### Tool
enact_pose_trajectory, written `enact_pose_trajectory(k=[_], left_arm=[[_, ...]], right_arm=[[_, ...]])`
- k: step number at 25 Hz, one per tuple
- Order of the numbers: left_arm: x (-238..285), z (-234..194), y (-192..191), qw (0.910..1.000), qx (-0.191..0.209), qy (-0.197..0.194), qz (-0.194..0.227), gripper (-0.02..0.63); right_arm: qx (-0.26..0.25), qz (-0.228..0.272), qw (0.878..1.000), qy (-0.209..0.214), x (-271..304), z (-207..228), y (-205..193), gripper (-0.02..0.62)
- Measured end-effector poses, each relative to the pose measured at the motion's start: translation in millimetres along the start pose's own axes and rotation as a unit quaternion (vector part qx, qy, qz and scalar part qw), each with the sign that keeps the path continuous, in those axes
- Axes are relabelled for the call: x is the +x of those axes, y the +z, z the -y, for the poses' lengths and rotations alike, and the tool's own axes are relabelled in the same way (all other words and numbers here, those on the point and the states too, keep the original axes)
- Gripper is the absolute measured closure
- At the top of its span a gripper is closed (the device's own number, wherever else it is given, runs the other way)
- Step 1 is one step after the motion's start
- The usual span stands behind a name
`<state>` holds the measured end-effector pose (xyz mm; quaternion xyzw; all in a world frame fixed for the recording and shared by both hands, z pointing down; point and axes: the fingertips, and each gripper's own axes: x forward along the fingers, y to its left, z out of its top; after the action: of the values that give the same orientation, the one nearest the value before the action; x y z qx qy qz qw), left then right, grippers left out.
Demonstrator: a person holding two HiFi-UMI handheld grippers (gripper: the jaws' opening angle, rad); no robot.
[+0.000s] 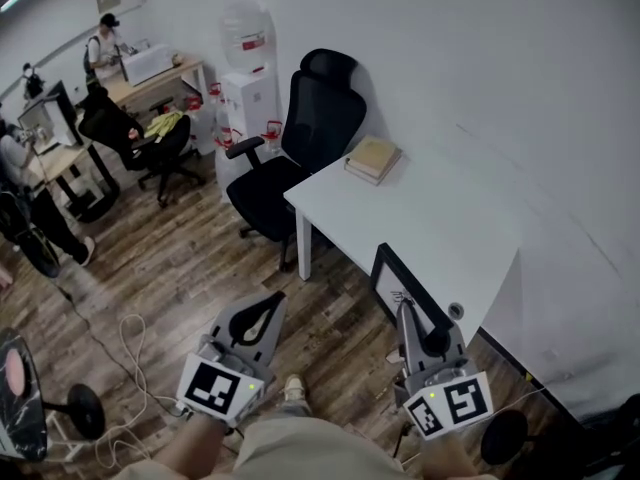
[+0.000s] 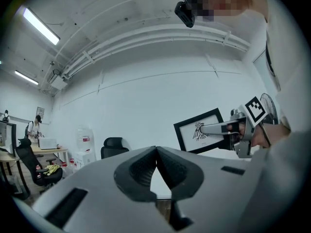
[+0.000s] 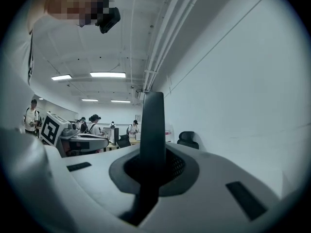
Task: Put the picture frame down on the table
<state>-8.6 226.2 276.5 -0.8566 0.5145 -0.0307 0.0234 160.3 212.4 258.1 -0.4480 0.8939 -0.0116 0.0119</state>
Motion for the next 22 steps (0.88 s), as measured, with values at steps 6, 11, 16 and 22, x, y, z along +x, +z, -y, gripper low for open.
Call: enact_pose_trajectory(k=[6,11,16,22], left_arm=[[43,-71,-14,0.9999,-0.004,-0.013,-0.005,0.584],[63,-115,-25,0.9997,-0.014,-0.012,-0.013,0.584],[79,-138,-37,0.9995,-0.025,-0.008,-0.017,0.584],[111,-162,-63,0.9989,-0.033,-0.005,-0.034,0.584]], right_arm=[[-0.001,-0.022,1.000,0.000,88,-1,-15,0.564],[0.012,-0.036,0.999,0.000,135,-4,-28,0.564],[0.024,-0.049,0.999,-0.004,164,7,-45,0.564],[0.031,-0.066,0.997,-0.014,199,33,-70,0.563]])
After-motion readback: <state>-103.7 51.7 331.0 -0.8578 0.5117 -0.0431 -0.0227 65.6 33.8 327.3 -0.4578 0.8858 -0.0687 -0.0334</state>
